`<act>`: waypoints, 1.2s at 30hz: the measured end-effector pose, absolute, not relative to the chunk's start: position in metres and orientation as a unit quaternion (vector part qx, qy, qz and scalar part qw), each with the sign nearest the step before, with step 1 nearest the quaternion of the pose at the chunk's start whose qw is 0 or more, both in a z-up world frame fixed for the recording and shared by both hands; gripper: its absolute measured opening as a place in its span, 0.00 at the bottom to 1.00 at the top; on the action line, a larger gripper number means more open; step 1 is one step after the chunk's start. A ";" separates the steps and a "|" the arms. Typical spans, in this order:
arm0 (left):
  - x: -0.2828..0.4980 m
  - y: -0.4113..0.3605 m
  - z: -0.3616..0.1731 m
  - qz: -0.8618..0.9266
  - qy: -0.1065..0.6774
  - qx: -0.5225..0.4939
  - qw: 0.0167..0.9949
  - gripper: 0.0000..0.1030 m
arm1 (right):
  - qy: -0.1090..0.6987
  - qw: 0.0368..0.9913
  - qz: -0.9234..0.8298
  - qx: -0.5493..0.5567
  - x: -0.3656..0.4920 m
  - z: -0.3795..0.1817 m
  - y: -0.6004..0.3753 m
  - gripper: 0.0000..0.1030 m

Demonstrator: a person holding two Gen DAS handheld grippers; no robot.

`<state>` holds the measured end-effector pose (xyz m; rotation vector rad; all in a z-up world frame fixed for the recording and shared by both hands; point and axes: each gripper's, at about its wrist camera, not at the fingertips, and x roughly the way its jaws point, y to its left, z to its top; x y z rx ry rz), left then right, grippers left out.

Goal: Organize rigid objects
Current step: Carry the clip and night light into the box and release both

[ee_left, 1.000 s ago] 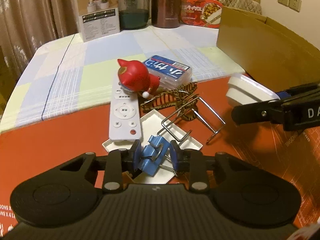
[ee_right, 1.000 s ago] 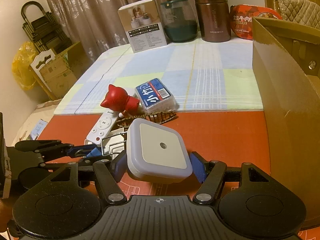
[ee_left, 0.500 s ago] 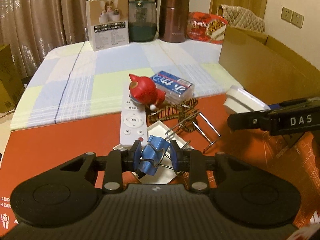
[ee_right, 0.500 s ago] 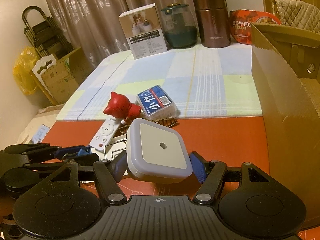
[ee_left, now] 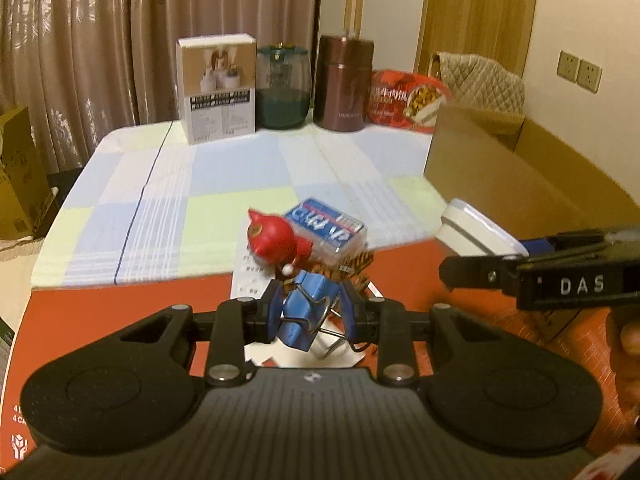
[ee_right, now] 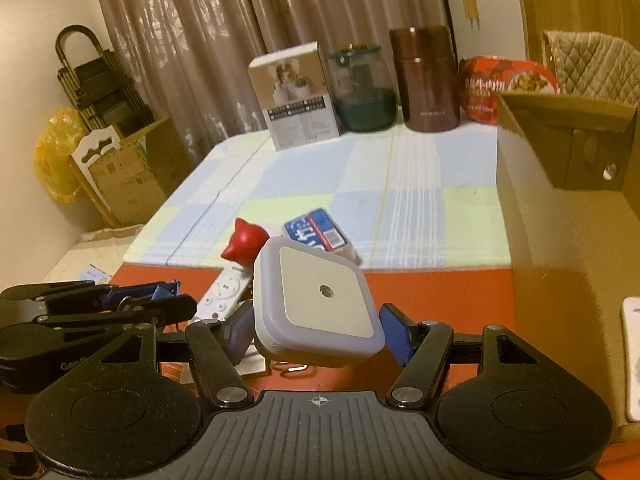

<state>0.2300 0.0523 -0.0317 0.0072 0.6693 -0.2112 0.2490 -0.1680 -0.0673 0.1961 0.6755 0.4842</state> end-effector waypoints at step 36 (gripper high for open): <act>0.248 -0.142 0.035 -0.281 0.247 0.008 0.927 0.25 | 0.256 0.957 -0.007 0.137 0.221 -0.022 -0.371 0.61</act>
